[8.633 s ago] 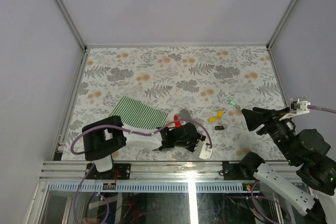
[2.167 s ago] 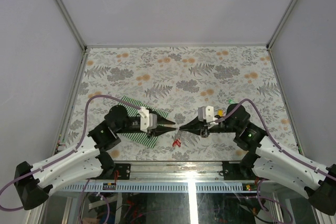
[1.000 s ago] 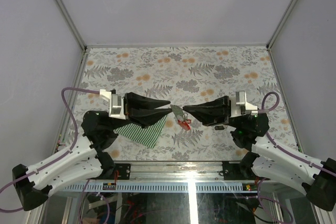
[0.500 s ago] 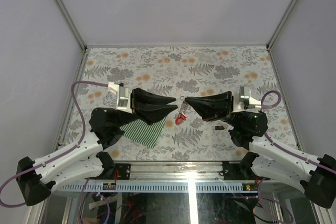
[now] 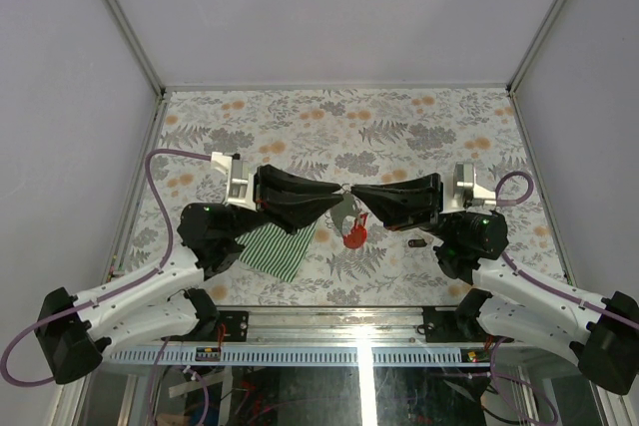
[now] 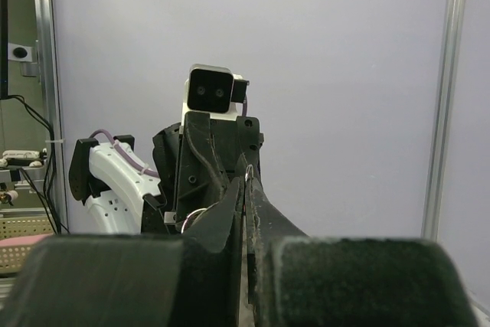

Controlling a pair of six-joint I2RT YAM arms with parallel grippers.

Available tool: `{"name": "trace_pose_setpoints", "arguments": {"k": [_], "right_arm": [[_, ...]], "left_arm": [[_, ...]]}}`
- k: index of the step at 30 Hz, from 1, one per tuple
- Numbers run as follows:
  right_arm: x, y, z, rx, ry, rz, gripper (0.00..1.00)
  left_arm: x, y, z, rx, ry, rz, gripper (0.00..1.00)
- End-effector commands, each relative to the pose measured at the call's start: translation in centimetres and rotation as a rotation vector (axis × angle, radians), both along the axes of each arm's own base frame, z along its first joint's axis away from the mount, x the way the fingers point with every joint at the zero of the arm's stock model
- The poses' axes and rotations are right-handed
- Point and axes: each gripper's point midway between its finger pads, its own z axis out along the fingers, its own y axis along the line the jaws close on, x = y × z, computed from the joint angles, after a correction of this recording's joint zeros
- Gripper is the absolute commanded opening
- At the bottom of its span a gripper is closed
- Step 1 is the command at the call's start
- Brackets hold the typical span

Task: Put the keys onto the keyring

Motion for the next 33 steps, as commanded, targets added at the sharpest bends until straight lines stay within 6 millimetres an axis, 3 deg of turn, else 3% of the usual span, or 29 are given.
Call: {"name": "trace_pose_setpoints", "arguments": {"k": [1, 23, 28, 31, 33], "right_arm": [[-1.5, -1.1, 2.5, 0.085, -0.076, 0.016, 0.0], [-1.5, -0.5, 1.3, 0.041, -0.071, 0.03, 0.0], [-1.5, -0.5, 1.2, 0.041, -0.068, 0.029, 0.0], [-1.5, -0.5, 1.1, 0.025, -0.073, 0.02, 0.01], [-1.4, -0.5, 0.8, 0.0, -0.076, 0.005, 0.08]], "left_arm": [[-0.7, 1.1, 3.0, -0.103, -0.057, 0.006, 0.21], [-0.8, 0.3, 3.2, -0.1, -0.057, -0.016, 0.17], [-1.1, 0.2, 3.3, -0.094, -0.072, -0.024, 0.01], [-1.6, 0.1, 3.1, -0.07, -0.107, -0.034, 0.0], [-2.0, 0.1, 2.9, -0.036, -0.14, -0.037, 0.0]]}}
